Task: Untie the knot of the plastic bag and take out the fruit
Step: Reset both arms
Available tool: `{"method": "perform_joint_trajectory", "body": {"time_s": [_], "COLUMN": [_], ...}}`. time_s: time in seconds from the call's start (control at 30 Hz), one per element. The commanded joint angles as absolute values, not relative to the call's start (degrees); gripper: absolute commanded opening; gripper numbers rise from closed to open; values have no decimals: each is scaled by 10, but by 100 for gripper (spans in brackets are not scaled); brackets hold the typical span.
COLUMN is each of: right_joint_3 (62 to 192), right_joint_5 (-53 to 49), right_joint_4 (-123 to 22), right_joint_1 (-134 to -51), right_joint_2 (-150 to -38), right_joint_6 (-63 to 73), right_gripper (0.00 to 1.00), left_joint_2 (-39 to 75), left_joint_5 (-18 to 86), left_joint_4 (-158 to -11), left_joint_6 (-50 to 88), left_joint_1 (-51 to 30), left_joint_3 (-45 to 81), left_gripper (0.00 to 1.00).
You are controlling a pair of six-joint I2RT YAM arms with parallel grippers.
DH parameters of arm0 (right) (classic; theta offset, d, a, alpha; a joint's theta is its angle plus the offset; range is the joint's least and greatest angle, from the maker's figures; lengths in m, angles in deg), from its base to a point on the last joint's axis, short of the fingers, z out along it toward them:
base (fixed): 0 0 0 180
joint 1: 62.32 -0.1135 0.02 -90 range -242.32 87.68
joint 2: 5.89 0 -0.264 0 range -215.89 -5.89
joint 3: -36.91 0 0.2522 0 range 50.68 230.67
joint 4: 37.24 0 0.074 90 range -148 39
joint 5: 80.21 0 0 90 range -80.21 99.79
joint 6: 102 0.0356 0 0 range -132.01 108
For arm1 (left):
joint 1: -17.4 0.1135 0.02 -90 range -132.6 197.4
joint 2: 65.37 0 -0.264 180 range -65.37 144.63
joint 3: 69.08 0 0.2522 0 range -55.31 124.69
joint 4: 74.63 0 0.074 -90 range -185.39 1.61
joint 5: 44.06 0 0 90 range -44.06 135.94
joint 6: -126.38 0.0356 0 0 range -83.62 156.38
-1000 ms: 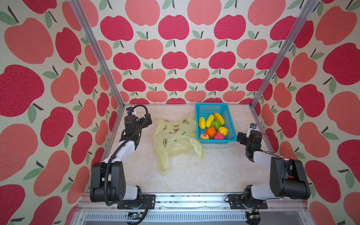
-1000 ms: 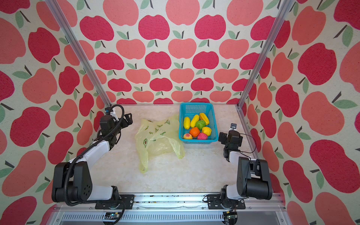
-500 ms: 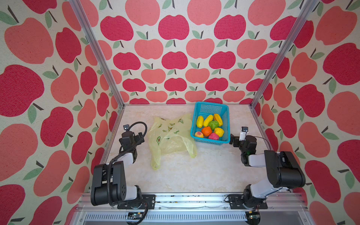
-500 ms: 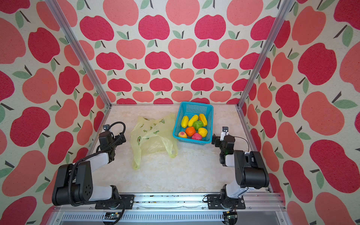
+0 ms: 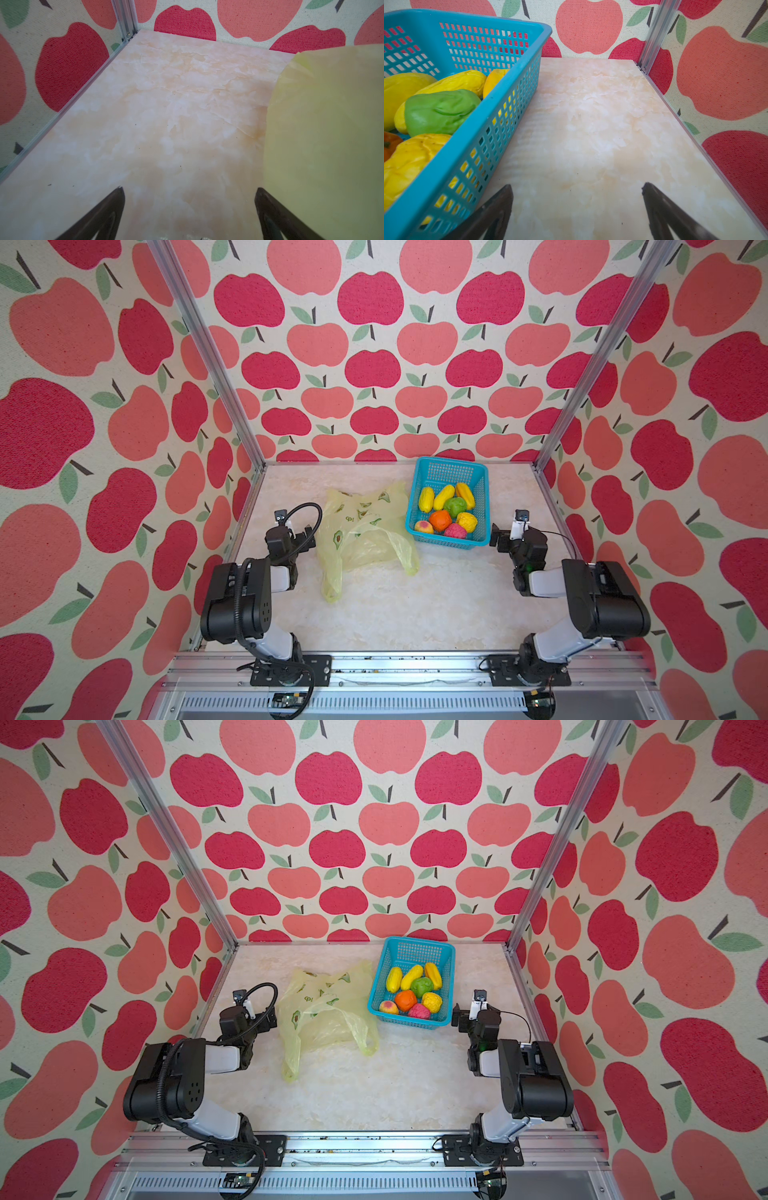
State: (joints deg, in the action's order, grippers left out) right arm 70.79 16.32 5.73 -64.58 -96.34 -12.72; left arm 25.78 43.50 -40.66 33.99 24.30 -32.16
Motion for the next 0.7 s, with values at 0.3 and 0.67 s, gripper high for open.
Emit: {"method": "perform_joint_trajectory", "body": {"time_s": [0.3,0.67], "right_joint_3": [713,717], "right_joint_5": [143,132], "right_joint_4": [64,54], "right_joint_1": [-652,-653], "right_joint_2": [-968,-967], "right_joint_6": [-148,-153], "right_gripper": [99,99], "left_joint_2": [267,268], "left_joint_5": [457,457], "left_joint_4": [-332,-331], "left_joint_6": [377,376], "left_joint_1": [216,216], "left_joint_3": [-337,-337], "left_gripper": [99,99]}}
